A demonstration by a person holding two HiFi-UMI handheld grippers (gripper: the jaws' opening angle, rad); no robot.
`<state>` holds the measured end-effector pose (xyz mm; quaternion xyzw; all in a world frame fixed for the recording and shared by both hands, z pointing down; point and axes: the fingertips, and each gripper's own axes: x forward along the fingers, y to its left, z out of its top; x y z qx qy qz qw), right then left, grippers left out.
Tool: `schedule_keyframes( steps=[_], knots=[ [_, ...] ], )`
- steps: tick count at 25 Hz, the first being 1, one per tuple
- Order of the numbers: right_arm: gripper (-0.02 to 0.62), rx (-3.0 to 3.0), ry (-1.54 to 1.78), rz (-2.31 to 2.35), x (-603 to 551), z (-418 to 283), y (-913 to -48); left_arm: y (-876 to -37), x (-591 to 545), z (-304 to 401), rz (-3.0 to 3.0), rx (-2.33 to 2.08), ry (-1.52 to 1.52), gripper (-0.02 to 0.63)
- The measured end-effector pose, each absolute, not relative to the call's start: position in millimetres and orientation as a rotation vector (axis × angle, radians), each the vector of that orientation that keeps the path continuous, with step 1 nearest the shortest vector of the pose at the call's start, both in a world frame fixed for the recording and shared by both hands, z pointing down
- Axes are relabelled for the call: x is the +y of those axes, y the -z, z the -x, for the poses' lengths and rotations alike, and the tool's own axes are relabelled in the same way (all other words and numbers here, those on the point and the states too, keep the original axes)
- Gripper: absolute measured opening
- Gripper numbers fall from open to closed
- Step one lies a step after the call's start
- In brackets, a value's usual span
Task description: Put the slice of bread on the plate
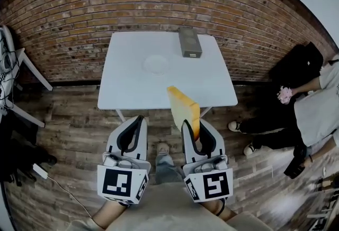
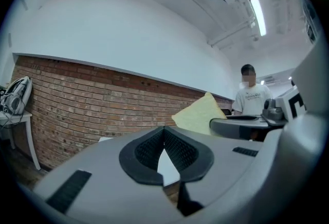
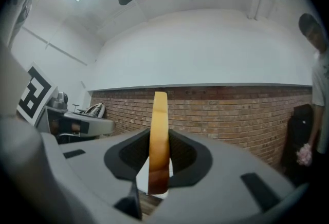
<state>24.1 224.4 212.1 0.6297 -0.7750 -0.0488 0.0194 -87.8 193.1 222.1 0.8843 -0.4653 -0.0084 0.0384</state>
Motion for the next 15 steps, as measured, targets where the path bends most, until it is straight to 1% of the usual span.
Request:
schedule_keyframes(
  steps=[9,15],
  knots=[
    [0.094,-2.471,0.129,-1.837,77,-68,-207,-214,54,48,-2.633,-1.529,0.045,0.009],
    [0.094,-2.501,0.087,-1.753,8,-85,-216,-217,-16,30,-2.589,-1.576,0.041,0.009]
  ],
)
